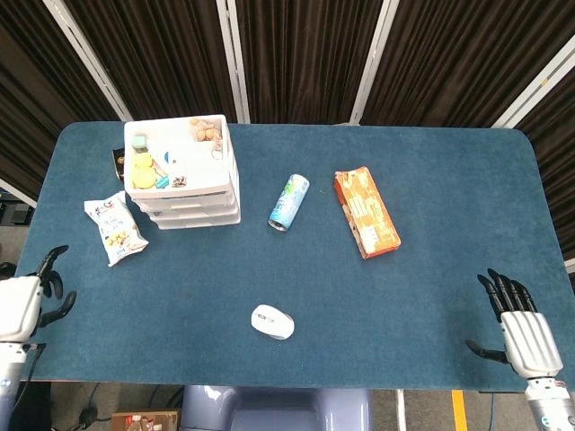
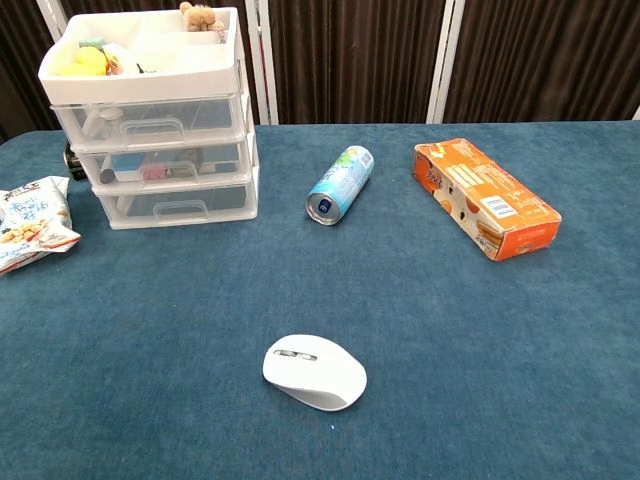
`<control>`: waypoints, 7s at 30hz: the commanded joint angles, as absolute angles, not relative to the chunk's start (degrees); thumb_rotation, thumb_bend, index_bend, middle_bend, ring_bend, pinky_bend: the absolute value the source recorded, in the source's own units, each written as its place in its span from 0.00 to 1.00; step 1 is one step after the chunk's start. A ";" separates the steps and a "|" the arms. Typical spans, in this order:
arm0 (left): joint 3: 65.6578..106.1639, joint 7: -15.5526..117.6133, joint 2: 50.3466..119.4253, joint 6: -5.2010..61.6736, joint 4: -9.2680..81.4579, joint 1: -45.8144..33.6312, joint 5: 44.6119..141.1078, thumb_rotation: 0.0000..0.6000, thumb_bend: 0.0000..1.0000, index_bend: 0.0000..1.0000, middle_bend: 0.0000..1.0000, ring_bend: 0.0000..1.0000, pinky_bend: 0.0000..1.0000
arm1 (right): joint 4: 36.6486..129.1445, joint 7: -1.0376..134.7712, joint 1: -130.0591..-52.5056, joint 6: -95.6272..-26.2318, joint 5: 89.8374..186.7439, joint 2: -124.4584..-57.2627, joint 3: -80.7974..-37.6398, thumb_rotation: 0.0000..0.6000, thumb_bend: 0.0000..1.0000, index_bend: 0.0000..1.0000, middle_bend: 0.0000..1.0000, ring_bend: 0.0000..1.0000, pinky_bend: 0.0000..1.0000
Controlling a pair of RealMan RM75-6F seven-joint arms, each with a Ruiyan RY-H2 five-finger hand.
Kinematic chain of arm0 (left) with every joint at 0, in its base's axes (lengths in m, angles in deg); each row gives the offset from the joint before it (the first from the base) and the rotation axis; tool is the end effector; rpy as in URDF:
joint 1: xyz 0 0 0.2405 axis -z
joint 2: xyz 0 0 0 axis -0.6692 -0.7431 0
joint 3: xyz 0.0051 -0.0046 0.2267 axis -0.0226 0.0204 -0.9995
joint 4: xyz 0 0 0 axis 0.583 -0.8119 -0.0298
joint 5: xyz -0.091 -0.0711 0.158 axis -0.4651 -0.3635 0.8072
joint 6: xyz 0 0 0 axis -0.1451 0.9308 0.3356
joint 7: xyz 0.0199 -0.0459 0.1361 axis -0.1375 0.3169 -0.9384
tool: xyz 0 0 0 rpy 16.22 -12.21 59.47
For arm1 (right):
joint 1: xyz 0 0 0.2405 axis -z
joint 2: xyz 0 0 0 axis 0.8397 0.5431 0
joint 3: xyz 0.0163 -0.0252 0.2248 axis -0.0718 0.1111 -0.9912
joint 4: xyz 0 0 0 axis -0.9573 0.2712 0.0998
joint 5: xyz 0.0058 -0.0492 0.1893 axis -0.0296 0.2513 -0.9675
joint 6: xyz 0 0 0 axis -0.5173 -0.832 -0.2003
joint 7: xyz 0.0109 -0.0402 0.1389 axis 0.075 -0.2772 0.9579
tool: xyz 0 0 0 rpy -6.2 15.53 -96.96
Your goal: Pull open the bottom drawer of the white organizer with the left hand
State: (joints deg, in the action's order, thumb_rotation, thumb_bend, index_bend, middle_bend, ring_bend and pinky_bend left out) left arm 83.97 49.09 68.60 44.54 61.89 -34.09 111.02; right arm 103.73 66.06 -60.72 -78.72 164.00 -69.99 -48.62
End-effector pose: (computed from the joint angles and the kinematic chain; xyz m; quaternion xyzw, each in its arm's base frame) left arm -0.2583 0.2014 0.1395 -0.5590 -0.4405 -0.4123 0.5687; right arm -0.2779 -0.1600 0.1463 0.6182 -0.4259 0.3640 0.5512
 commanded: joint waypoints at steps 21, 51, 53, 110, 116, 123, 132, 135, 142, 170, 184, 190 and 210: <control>101.25 54.60 82.47 19.26 69.38 -14.35 60.16 1.00 0.58 0.14 0.98 0.94 0.96 | 104.04 67.72 -61.33 -77.47 163.79 -69.31 -48.62 1.00 0.11 0.00 0.00 0.00 0.07; 104.26 52.60 96.72 16.49 50.78 -1.47 42.97 1.00 0.58 0.09 0.97 0.94 0.96 | 104.58 72.13 -62.68 -75.59 163.46 -68.31 -48.88 1.00 0.11 0.00 0.00 0.00 0.07; 104.72 52.67 97.38 15.67 49.62 -0.93 42.04 1.00 0.58 0.09 0.97 0.94 0.96 | 104.73 72.36 -62.62 -75.72 163.47 -68.17 -48.88 1.00 0.11 0.00 0.00 0.00 0.07; 105.08 57.39 102.92 13.10 48.43 -2.20 48.56 1.00 0.58 0.18 0.97 0.94 0.96 | 105.03 72.52 -62.49 -75.71 162.91 -68.08 -48.76 1.00 0.11 0.00 0.00 0.00 0.07; 103.12 57.67 101.18 12.38 50.47 -4.11 49.42 1.00 0.58 0.14 0.97 0.94 0.96 | 105.02 72.21 -62.46 -75.72 162.96 -68.16 -48.68 1.00 0.11 0.00 0.00 0.00 0.07; 99.07 55.80 95.87 8.74 54.41 -6.00 52.47 1.00 0.58 0.14 0.97 0.93 0.96 | 105.09 71.74 -62.65 -75.11 162.43 -68.22 -48.73 1.00 0.11 0.00 0.00 0.00 0.07; 95.28 53.10 89.33 11.02 60.42 -8.49 66.46 1.00 0.58 0.20 0.97 0.93 0.96 | 105.09 70.93 -62.58 -75.21 162.39 -68.51 -48.69 1.00 0.11 0.00 0.00 0.00 0.07; 94.65 51.35 88.58 14.23 61.03 -8.64 70.23 1.00 0.58 0.22 0.98 0.93 0.96 | 105.17 70.97 -62.56 -75.24 162.23 -68.49 -48.77 1.00 0.11 0.00 0.00 0.00 0.07; 93.05 33.97 89.52 25.10 59.12 -3.90 72.79 1.00 0.58 0.22 0.97 0.92 0.96 | 105.25 70.70 -62.62 -75.01 162.17 -68.51 -48.70 1.00 0.11 0.00 0.00 0.00 0.07; 97.49 10.96 93.44 26.96 56.16 8.23 40.83 1.00 0.58 0.29 1.00 0.98 0.99 | 105.15 71.48 -62.54 -75.23 162.74 -68.36 -48.49 1.00 0.11 0.00 0.00 0.00 0.07; 94.79 13.72 89.12 25.29 64.02 6.60 42.51 1.00 0.58 0.31 1.00 0.98 0.99 | 105.28 71.46 -62.53 -75.21 162.64 -68.35 -48.49 1.00 0.11 0.00 0.00 0.00 0.07; 93.52 14.79 88.10 24.29 66.14 6.57 43.24 1.00 0.58 0.31 1.00 0.98 0.99 | 105.30 71.51 -62.52 -75.22 162.61 -68.29 -48.50 1.00 0.11 0.00 0.00 0.00 0.07; 81.11 14.39 87.72 38.59 66.91 1.89 73.71 1.00 0.08 0.08 0.13 0.08 0.22 | 105.38 71.61 -62.54 -74.89 161.97 -68.13 -48.64 1.00 0.11 0.00 0.00 0.00 0.07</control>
State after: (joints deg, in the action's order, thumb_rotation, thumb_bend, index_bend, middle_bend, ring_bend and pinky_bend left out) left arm 84.73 15.05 88.29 34.53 67.04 3.74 66.72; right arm 105.38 71.61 -62.54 -74.89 161.97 -68.13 -48.64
